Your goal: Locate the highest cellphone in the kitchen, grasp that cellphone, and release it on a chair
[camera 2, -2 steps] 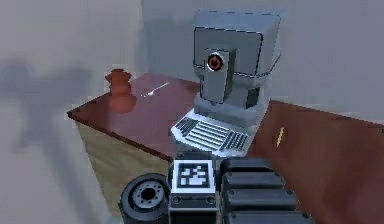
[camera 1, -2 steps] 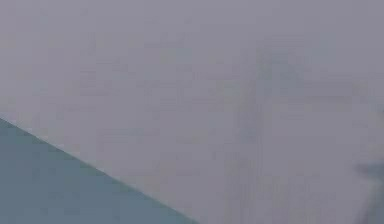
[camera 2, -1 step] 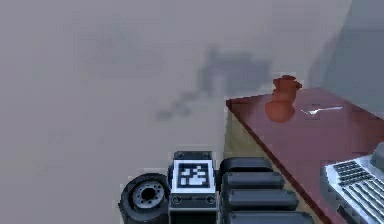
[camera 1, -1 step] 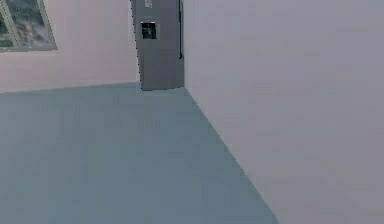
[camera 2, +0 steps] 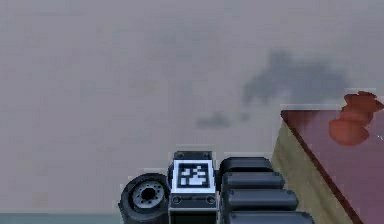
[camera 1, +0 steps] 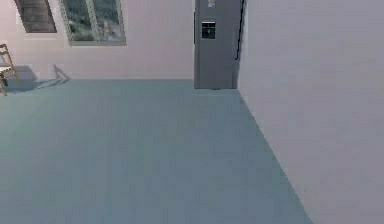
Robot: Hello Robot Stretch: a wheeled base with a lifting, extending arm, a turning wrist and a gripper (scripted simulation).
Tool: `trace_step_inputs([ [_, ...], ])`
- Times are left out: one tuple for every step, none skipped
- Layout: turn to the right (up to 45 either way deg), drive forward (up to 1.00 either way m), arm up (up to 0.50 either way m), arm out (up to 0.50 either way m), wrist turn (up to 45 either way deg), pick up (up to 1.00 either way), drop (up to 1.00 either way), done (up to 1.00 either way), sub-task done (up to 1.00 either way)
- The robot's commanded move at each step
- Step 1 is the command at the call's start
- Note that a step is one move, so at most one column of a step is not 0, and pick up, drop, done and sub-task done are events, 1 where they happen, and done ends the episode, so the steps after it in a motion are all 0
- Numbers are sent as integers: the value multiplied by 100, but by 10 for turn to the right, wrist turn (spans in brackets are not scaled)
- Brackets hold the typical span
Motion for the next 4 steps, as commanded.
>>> trace_step_inputs([
  [0, 5, 0, 0, 0, 0, 0, 0, 0],
  [-360, 0, 0, 0, 0, 0, 0, 0, 0],
  [0, 100, 0, 0, 0, 0, 0, 0, 0],
  [0, 100, 0, 0, 0, 0, 0, 0, 0],
])
